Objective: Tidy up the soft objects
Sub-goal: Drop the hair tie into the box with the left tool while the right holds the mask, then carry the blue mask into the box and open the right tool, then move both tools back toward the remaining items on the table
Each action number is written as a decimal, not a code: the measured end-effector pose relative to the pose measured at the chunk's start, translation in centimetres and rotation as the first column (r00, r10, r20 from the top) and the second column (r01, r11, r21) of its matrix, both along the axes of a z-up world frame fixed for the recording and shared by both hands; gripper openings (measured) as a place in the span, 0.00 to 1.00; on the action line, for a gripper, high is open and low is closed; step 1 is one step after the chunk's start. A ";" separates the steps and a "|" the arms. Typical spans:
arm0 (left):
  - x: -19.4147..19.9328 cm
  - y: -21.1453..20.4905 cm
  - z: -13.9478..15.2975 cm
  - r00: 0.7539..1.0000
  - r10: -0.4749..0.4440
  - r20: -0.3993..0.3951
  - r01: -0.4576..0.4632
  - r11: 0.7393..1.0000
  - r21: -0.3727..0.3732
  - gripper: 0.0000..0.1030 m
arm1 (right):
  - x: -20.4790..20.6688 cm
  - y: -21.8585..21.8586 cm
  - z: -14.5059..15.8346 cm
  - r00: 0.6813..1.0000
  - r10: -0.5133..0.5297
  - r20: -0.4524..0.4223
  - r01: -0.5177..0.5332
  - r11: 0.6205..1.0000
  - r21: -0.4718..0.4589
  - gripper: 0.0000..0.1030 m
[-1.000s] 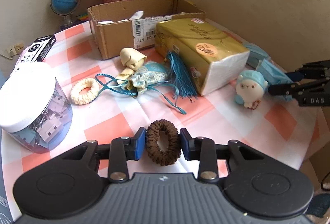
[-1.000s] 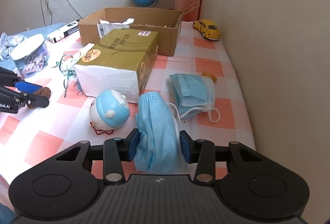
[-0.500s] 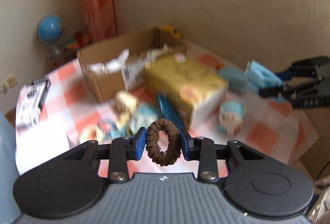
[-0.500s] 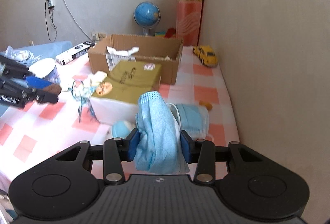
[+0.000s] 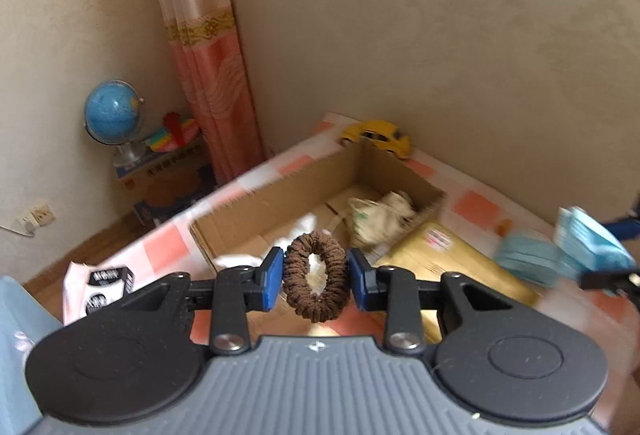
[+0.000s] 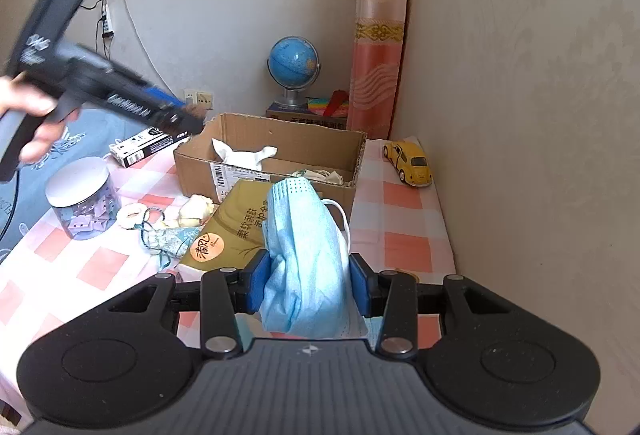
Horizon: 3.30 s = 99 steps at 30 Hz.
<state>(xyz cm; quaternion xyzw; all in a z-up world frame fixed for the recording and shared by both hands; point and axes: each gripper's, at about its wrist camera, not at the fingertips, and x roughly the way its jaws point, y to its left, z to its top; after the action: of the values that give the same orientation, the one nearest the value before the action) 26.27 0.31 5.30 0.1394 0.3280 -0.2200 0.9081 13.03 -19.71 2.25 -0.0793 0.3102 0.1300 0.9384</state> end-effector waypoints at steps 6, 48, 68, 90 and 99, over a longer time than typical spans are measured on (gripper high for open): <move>3.6 0.1 -1.5 0.998 0.061 -0.026 -0.061 0.998 0.025 0.43 | 0.7 -0.1 -0.5 1.000 -0.008 -0.021 0.008 1.000 -0.005 0.46; -15.5 3.4 -4.9 0.931 0.346 0.120 -0.327 0.933 -0.148 1.00 | 21.4 5.9 0.3 0.988 0.097 -0.122 -0.109 0.990 -0.094 0.46; -15.8 3.1 -5.2 0.949 0.308 0.072 -0.294 0.943 -0.158 1.00 | 17.8 3.6 0.1 0.995 -0.019 -0.098 0.010 0.996 -0.086 1.00; -17.4 3.2 -6.7 0.971 0.240 0.015 -0.236 0.962 -0.136 1.00 | 2.2 3.6 -3.4 0.995 -0.034 -0.098 0.032 0.999 -0.027 1.00; -16.5 3.4 -7.3 0.975 0.218 -0.042 -0.222 0.965 -0.137 1.00 | 0.5 4.1 -7.2 0.981 -0.065 -0.182 0.057 0.997 -0.051 1.00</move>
<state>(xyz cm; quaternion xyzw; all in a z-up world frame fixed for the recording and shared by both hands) 9.79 3.70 -2.03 0.0349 0.3372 -0.1424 0.9300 13.56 -15.58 -4.99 -0.0790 0.4006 0.1008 0.9072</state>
